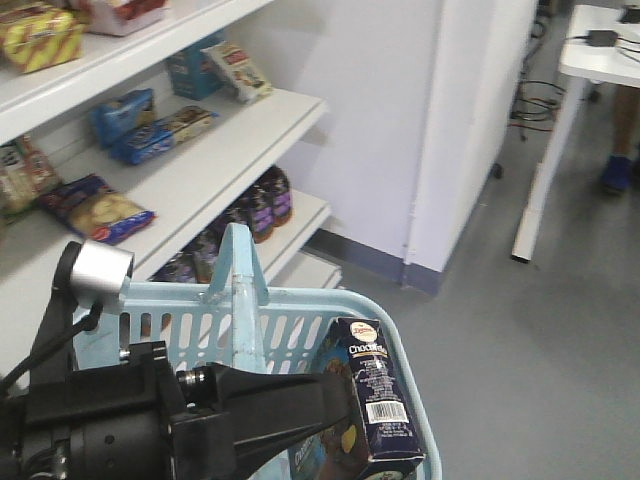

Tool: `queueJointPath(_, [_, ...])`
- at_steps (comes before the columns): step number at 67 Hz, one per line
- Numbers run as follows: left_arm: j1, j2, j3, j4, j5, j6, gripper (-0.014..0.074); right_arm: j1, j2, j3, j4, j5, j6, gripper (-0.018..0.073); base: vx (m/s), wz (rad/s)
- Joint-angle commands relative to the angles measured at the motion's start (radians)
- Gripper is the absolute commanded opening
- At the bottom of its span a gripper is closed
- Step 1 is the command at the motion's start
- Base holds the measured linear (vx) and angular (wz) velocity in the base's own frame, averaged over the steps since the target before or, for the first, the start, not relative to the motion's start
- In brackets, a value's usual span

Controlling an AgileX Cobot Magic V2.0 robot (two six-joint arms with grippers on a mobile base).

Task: Left arm holds basket, right arm returns cookies

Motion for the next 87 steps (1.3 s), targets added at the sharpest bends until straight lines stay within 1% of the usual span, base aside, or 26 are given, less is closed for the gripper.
queueJointPath(1, [-0.003,-0.019,-0.036,-0.06,0.03,0.014,-0.0006,-0.007,-0.008,0.003,0.0,-0.07,-0.008,-0.0008,0.07,0.93])
queueJointPath(52, [-0.003,-0.019,-0.036,-0.06,0.03,0.014,-0.0006,-0.007,-0.008,0.003,0.0,-0.071,-0.008,-0.0008,0.05,0.79])
queueJointPath(87, [-0.003,-0.019,-0.036,-0.06,0.03,0.014,-0.0006,-0.007,-0.008,0.003,0.0,-0.071,-0.008,-0.0008,-0.02,0.57])
